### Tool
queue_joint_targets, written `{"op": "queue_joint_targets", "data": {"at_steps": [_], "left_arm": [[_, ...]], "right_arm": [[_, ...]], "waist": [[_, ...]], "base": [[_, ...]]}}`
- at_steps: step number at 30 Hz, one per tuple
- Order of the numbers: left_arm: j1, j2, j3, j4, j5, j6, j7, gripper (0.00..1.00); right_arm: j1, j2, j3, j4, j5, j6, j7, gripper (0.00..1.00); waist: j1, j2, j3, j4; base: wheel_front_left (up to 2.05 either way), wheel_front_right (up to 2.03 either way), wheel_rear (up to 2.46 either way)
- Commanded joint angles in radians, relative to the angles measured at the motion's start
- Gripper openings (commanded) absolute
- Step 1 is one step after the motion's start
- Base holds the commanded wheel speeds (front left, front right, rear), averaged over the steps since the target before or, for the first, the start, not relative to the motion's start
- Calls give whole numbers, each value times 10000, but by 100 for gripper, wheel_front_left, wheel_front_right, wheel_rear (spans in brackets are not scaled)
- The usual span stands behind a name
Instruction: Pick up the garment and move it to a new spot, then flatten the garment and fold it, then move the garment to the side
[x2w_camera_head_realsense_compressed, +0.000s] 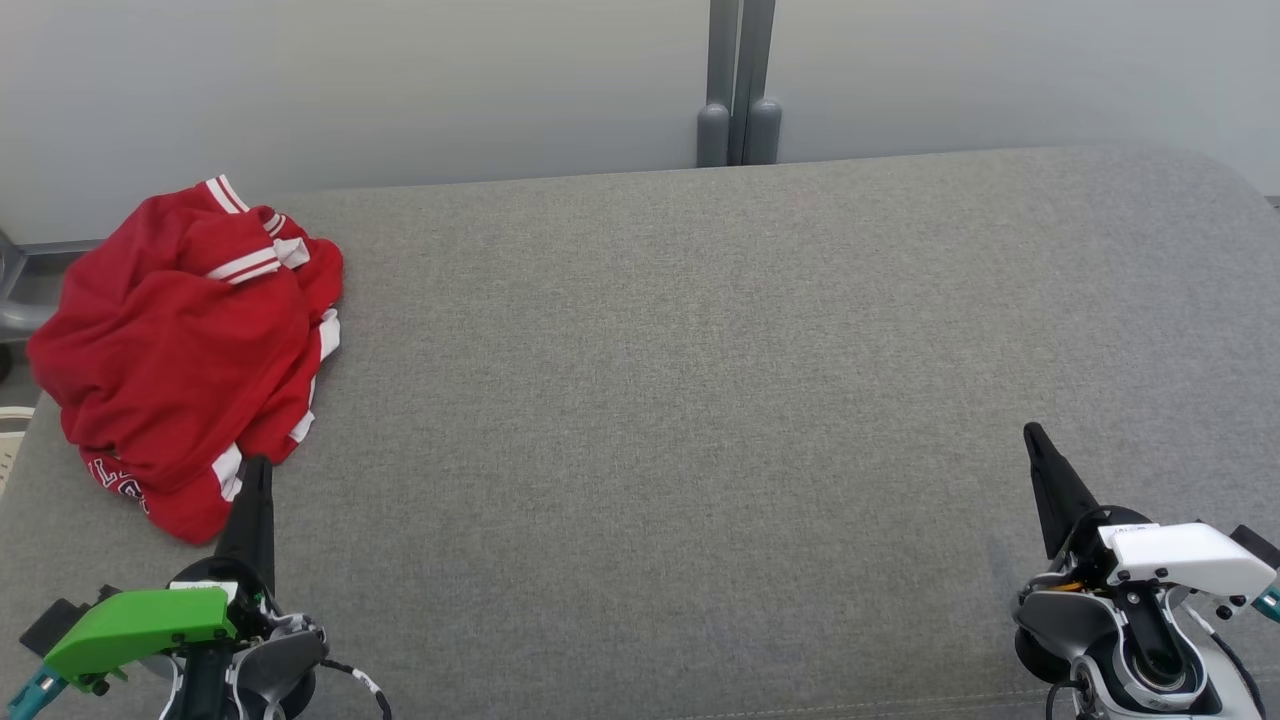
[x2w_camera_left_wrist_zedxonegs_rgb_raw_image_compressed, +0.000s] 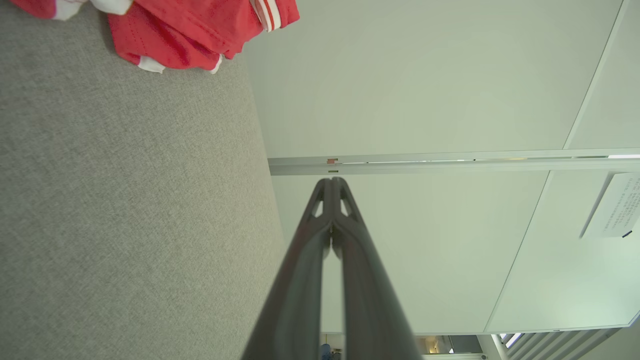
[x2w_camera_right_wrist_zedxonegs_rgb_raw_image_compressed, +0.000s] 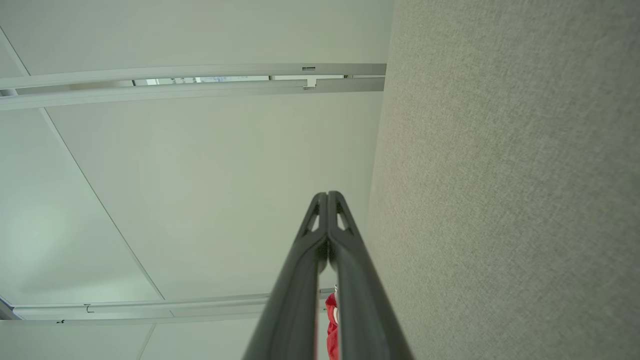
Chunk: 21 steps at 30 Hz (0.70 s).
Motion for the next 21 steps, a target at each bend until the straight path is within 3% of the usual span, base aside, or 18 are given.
{"op": "queue_joint_targets", "data": {"at_steps": [1, 18, 19, 20, 21], "left_arm": [[-136, 5, 55, 8, 124, -52, 28, 0], [-136, 3, 58, 8, 110, -52, 32, 0], [1, -2, -2, 7, 25, 2, -2, 100], [43, -13, -21, 59, 22, 6, -6, 0], [123, -34, -37, 129, 16, 9, -11, 0]], "right_arm": [[-113, -19, -27, -6, -39, 8, 31, 0], [-114, -17, -29, -6, -42, 8, 35, 0], [1, 4, 1, 9, -4, 0, -2, 100], [48, 17, 10, 66, -3, 0, -7, 0], [117, 52, 21, 159, -4, -2, -11, 0]], "waist": [[0, 0, 0, 0], [0, 0, 0, 0], [0, 0, 0, 0], [0, 0, 0, 0], [0, 0, -1, -1]], "base": [[0, 0, 0], [0, 0, 0], [0, 0, 0], [0, 0, 0], [0, 0, 0]]}}
